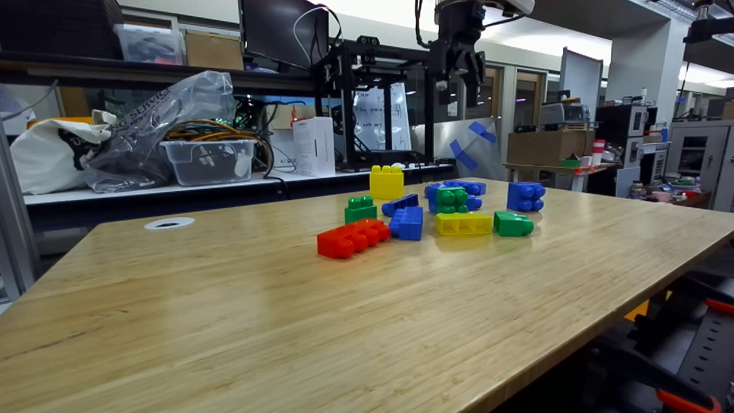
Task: Separate the Legos that are joined together
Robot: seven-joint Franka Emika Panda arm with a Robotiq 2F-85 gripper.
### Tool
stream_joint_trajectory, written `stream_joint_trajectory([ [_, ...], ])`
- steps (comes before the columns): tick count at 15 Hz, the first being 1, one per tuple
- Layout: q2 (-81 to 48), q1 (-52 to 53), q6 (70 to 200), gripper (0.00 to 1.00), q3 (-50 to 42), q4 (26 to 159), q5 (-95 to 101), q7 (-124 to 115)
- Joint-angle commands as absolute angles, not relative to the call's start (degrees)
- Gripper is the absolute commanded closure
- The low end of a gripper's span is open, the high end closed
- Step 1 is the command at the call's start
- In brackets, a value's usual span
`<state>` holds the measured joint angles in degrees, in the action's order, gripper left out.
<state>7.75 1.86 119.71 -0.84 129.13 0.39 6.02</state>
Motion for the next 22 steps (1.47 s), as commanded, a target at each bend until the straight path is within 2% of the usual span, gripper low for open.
stream_joint_trajectory([
  [1, 7.7, 1.5, 119.6, 0.0, -0.5, 129.0, 0.3, 6.0],
  [9, 6.9, 1.4, 119.2, 0.0, -0.5, 125.3, 4.5, 10.8],
  [22, -2.9, 0.0, 124.6, 0.0, -2.5, 121.4, 9.3, 38.6],
])
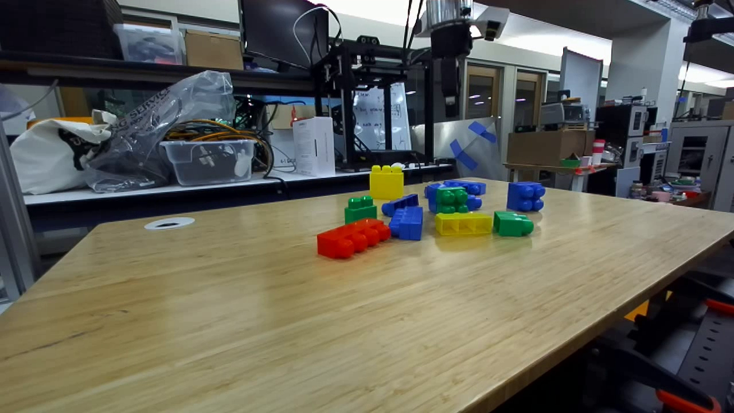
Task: Separate the Legos that are joined together
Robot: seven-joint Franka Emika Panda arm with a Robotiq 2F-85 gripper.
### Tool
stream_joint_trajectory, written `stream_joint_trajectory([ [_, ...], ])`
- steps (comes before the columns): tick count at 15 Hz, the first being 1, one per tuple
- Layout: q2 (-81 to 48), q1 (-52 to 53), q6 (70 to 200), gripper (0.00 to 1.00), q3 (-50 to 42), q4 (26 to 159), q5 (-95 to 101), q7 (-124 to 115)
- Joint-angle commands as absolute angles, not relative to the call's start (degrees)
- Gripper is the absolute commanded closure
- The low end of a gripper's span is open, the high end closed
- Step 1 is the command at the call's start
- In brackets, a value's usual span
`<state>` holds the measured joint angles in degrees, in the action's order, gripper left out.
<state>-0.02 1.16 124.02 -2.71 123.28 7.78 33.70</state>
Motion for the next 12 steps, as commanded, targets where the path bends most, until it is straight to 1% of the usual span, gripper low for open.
stream_joint_trajectory([
  [1, -3.8, -0.4, 125.3, 0.0, -2.4, 121.5, 9.7, 40.0],
  [12, -7.8, -1.9, 127.7, 0.0, -2.2, 124.4, 11.1, 49.0],
])
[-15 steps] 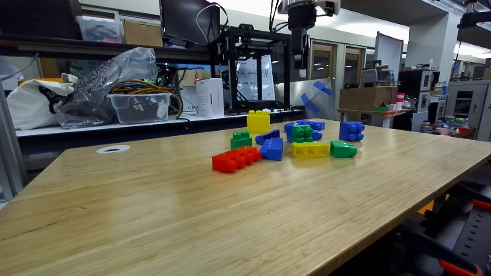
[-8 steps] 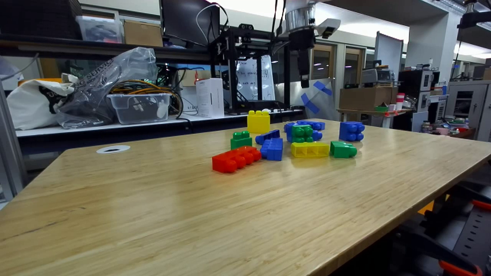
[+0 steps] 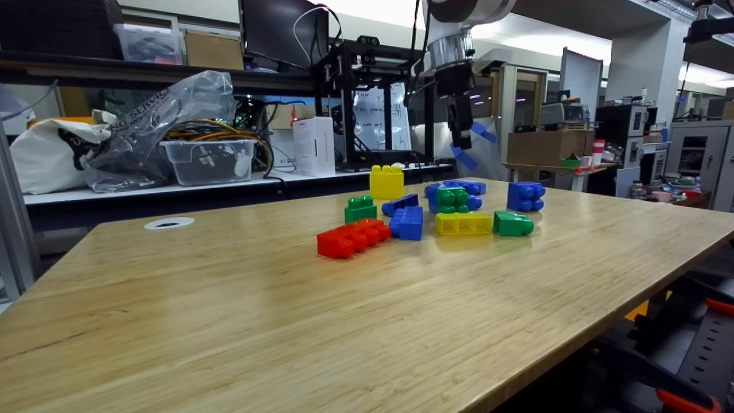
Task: Separate the Legos that are joined together
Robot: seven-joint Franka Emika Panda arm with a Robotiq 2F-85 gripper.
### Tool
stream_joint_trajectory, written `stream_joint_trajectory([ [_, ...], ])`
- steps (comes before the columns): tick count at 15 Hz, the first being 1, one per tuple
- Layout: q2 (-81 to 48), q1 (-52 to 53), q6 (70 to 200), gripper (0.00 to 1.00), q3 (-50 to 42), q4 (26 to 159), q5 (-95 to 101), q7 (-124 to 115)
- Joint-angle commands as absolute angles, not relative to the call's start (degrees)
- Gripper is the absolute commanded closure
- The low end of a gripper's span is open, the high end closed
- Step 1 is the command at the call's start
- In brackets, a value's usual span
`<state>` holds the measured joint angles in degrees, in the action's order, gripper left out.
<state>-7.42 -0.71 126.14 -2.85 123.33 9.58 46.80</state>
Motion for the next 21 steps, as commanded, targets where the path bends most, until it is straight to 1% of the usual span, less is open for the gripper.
stream_joint_trajectory([
  [1, -8.2, -2.1, 128.1, 0.0, -2.2, 124.7, 11.4, 49.7],
  [10, -11.2, -3.4, 136.8, 0.0, -1.9, 127.0, 10.8, 58.3],
  [11, -11.2, -3.6, 137.1, 0.0, -2.0, 127.1, 10.3, 58.2],
  [12, -11.3, -3.1, 134.7, 0.0, -1.9, 126.1, 10.7, 56.3],
  [21, -11.3, -3.3, 135.3, 0.0, -1.9, 126.3, 10.7, 56.5],
])
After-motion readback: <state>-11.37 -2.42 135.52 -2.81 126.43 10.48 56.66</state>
